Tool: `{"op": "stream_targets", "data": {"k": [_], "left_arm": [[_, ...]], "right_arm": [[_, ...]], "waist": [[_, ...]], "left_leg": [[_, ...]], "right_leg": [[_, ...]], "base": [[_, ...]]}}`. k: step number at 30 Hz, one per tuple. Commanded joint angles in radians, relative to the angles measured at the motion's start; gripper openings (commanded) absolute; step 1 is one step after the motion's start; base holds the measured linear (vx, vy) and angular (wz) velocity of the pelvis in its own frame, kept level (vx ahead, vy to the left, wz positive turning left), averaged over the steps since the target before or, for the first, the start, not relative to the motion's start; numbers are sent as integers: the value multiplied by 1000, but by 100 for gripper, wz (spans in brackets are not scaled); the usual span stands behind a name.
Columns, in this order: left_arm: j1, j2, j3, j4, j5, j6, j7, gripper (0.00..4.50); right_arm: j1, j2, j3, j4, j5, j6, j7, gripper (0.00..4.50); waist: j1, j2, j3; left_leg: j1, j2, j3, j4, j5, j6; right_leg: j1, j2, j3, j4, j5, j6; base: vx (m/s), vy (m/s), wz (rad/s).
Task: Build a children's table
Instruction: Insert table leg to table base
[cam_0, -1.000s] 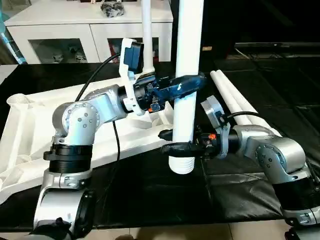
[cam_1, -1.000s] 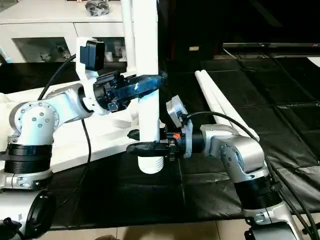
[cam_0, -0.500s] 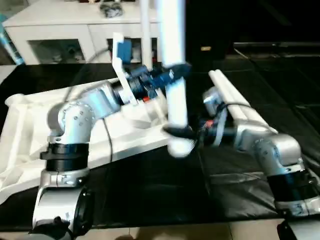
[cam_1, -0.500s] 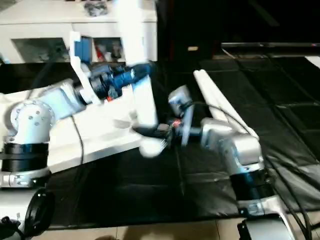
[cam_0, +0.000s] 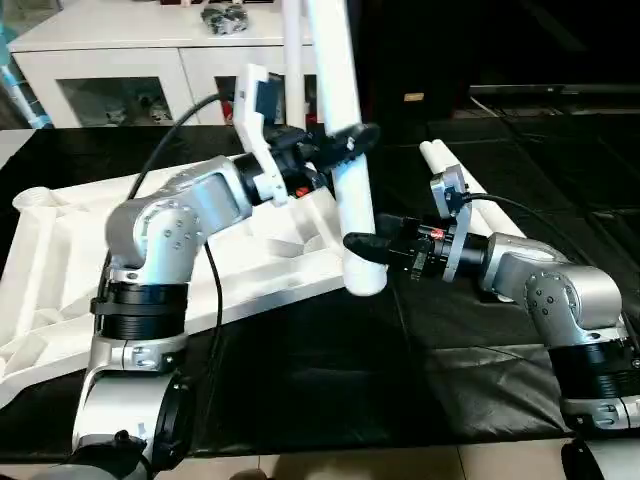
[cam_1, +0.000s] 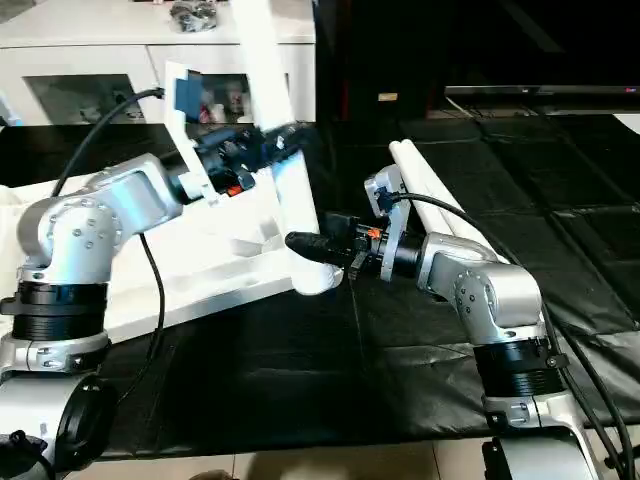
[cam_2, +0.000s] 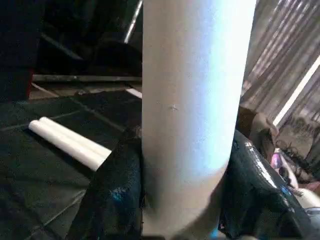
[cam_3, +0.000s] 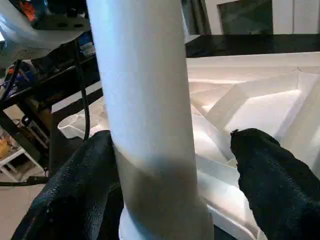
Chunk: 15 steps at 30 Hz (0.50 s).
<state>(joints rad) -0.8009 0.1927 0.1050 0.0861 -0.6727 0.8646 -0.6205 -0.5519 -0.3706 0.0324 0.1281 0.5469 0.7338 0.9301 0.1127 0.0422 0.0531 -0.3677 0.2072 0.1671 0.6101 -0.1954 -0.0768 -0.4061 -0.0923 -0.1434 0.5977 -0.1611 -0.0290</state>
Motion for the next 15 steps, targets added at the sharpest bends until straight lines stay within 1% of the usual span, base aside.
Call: {"op": "stream_targets", "data": {"k": [1, 4, 8, 10, 13, 15], "left_arm": [[-27, 11, -6, -24, 7, -6, 6, 181], [-30, 20, -21, -28, 19, -9, 2, 181], [-31, 34, -52, -44, 34, -18, -17, 181], [-31, 39, -64, -50, 41, -20, -26, 181], [-34, 47, -86, -56, 51, -28, -45, 181], [-37, 47, -92, -55, 54, -30, -50, 181]], "right_arm": [[-4, -5, 9, -13, -7, -10, 5, 384], [-11, -5, 15, 1, -15, -8, 1, 384], [-19, -1, 50, 12, -43, -1, -7, 384], [-18, 0, 64, 15, -54, -6, -9, 384], [-20, 6, 78, 30, -67, -11, -14, 384], [-21, 9, 83, 34, -68, -7, -13, 384]], "waist": [[2, -14, -84], [2, -13, -84], [2, -12, -83], [1, -12, -83], [0, -11, -83], [1, -10, -83]], "left_leg": [[1, 17, -2, -56, -55, 51], [1, 17, -2, -57, -57, 51], [1, 17, -2, -57, -66, 44], [1, 18, -2, -57, -63, 41], [2, 17, -2, -58, -66, 42], [3, 18, -2, -57, -71, 38]], "right_leg": [[71, -55, 58, -65, -227, -126], [71, -55, 58, -64, -226, -129], [71, -55, 58, -66, -241, -125], [71, -56, 58, -64, -229, -130], [71, -55, 58, -65, -231, -127], [70, -56, 59, -65, -231, -132]], "base": [[0, 0, 0], [0, 0, 0], [0, 0, 0], [0, 0, 0], [0, 0, 0], [0, 0, 0]]}}
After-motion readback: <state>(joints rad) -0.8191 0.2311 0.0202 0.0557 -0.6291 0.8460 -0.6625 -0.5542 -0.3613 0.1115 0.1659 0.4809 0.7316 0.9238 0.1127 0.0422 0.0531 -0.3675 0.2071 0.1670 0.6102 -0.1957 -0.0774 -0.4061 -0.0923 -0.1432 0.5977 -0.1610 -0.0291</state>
